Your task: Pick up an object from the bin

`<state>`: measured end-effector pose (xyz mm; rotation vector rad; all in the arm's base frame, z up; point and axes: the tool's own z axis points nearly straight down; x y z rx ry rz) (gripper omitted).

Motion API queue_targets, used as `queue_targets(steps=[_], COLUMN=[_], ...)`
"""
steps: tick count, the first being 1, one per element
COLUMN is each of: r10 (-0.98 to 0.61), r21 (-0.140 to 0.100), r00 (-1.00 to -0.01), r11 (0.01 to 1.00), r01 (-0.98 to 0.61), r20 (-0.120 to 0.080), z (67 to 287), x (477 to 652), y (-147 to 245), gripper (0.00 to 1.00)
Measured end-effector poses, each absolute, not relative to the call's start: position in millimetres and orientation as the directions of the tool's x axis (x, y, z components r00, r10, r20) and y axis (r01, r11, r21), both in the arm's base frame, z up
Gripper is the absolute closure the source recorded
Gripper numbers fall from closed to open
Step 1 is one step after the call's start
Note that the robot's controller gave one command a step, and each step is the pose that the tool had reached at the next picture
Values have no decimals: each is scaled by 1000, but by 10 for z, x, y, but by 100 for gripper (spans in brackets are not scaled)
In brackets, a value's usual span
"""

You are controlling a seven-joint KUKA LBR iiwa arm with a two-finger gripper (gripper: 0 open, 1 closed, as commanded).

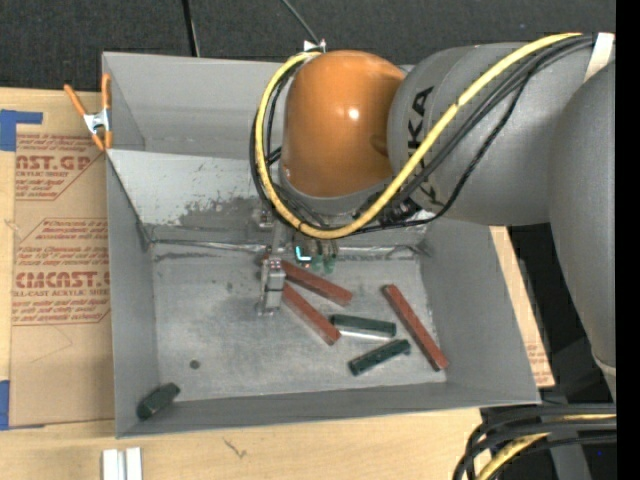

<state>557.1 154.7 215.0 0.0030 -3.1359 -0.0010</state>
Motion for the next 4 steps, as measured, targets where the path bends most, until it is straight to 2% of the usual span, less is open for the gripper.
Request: queue_targets(steps=[1, 2, 4], r10=[-1, -26, -56], r21=[1, 4, 2], r00=[-1000, -1000, -998], r11=[1000, 1000, 998], r01=[-1, -26, -56], r20=[-1, -7, -4], z=[2187, 1878, 787], x=[5588, 5647, 5692], y=[1541, 1133, 734], gripper=[0, 0, 0])
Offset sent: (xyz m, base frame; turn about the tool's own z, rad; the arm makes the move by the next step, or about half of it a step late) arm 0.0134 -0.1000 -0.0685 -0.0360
